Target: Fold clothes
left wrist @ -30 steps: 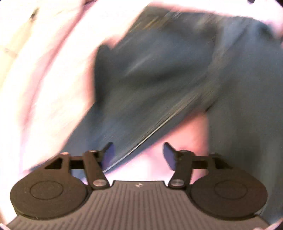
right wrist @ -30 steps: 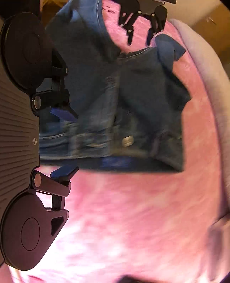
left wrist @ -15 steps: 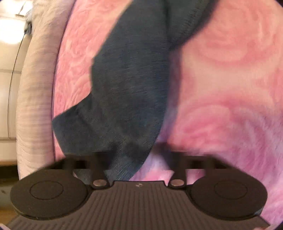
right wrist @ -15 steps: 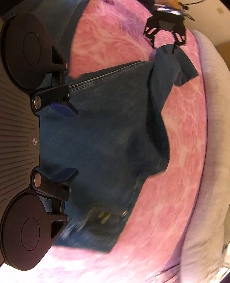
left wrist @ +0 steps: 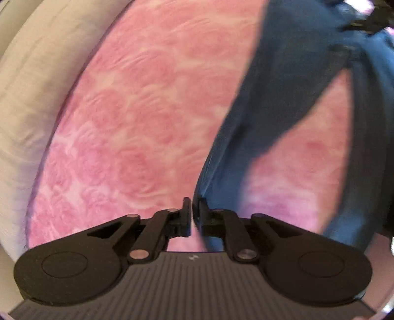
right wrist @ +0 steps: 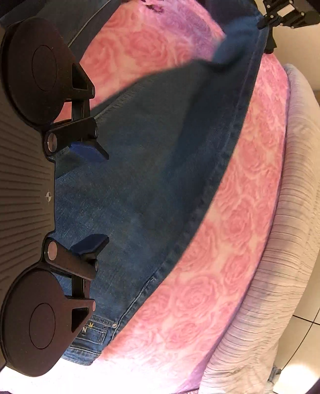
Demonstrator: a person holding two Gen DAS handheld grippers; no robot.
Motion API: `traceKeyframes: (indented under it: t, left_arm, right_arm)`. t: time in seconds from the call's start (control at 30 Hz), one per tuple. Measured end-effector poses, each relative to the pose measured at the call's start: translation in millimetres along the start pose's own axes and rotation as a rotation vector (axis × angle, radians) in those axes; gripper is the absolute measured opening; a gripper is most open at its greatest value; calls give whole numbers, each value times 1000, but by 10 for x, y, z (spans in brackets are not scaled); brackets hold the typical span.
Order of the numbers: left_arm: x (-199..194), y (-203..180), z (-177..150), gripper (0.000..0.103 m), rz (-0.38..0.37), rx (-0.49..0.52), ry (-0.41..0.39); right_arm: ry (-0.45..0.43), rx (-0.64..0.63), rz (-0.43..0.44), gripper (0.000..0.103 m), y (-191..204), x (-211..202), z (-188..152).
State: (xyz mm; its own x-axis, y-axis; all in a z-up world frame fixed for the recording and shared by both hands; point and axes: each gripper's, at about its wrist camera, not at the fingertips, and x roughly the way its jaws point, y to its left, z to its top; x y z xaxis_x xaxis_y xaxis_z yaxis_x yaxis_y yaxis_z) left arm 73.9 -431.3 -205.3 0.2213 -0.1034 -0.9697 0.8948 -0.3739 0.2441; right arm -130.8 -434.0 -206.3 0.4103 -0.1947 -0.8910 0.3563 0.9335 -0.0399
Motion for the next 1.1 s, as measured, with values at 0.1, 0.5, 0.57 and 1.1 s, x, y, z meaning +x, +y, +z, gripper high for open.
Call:
traceKeyframes:
  t: [0.1, 0.5, 0.57, 1.1]
  left_arm:
    - [497, 177, 99, 27, 120, -42, 47]
    - [1316, 322, -74, 39, 409, 38, 277]
    - [1096, 297, 74, 39, 443, -3, 220]
    - [43, -3064, 3027, 47, -286, 214, -440]
  right_arm:
    - [27, 31, -14, 70, -13, -2, -32]
    - [82, 427, -218, 76, -1256, -398, -734]
    - [58, 489, -230, 80, -1523, -417, -822]
    - [-52, 839, 394, 10, -3070, 249, -1346]
